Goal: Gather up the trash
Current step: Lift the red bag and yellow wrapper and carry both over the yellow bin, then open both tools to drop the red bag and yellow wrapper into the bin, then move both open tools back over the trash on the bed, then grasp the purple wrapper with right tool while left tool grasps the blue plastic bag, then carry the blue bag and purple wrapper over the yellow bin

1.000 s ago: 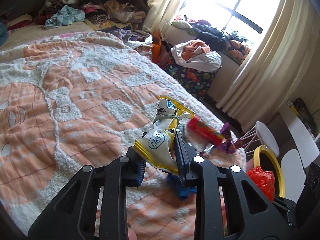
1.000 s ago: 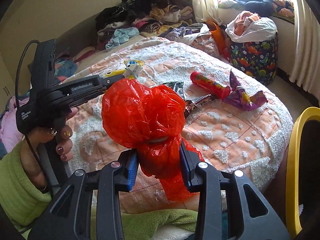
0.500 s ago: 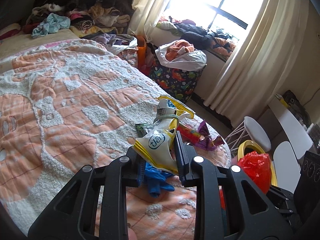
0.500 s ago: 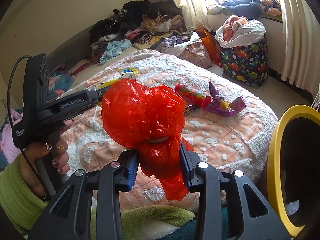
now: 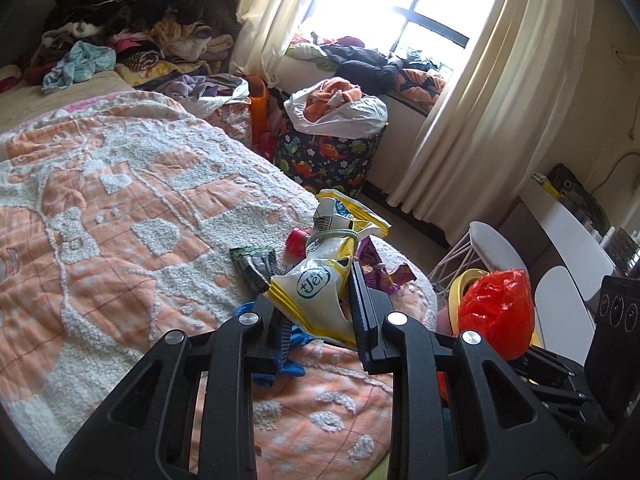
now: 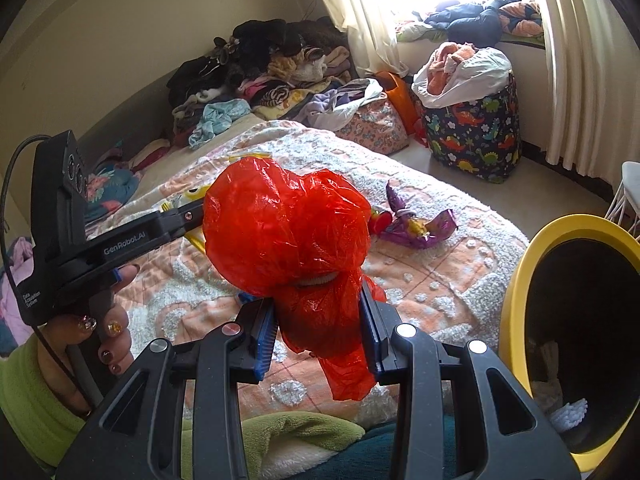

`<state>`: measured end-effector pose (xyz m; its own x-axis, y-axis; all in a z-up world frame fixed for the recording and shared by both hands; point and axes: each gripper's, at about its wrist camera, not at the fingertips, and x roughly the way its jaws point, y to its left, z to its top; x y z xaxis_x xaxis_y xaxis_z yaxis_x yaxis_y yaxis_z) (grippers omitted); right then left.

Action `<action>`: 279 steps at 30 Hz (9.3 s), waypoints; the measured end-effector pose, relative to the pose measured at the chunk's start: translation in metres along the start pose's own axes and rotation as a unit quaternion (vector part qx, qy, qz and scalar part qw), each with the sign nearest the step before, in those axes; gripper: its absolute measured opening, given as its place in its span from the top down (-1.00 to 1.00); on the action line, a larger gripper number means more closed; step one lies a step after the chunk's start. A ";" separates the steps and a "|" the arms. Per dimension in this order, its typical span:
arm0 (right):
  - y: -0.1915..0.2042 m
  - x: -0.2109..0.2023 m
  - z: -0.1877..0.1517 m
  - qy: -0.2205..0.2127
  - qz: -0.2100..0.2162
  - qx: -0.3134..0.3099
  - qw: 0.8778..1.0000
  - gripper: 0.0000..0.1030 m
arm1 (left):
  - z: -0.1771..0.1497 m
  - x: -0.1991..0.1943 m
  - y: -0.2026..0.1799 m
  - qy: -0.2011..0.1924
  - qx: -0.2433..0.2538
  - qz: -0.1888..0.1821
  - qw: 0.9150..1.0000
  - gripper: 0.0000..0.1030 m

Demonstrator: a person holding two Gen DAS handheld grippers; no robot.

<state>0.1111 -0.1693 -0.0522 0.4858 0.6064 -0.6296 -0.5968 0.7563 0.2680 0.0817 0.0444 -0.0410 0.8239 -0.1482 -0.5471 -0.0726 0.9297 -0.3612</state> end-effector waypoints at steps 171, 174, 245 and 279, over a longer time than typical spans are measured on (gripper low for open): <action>-0.105 -0.064 0.005 -0.119 -0.128 0.089 0.981 -0.35 | -0.012 0.044 -0.083 0.010 0.065 -0.032 0.997 -0.79; -0.098 -0.057 0.006 -0.113 -0.118 0.084 0.983 -0.34 | -0.011 0.040 -0.071 0.008 0.058 -0.023 0.998 -0.79; -0.040 0.056 -0.004 0.033 -0.021 0.054 0.998 0.59 | -0.031 0.047 0.042 0.074 -0.059 -0.001 0.995 0.76; -0.054 -0.027 0.006 -0.040 -0.036 0.056 0.997 0.59 | -0.014 0.015 -0.022 0.036 -0.006 -0.049 0.998 0.76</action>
<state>0.1339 -0.2246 -0.0450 0.5762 0.5644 -0.5911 -0.4856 0.8182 0.3079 0.0876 0.0167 -0.0513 0.7852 -0.2623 -0.5609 -0.0006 0.9055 -0.4244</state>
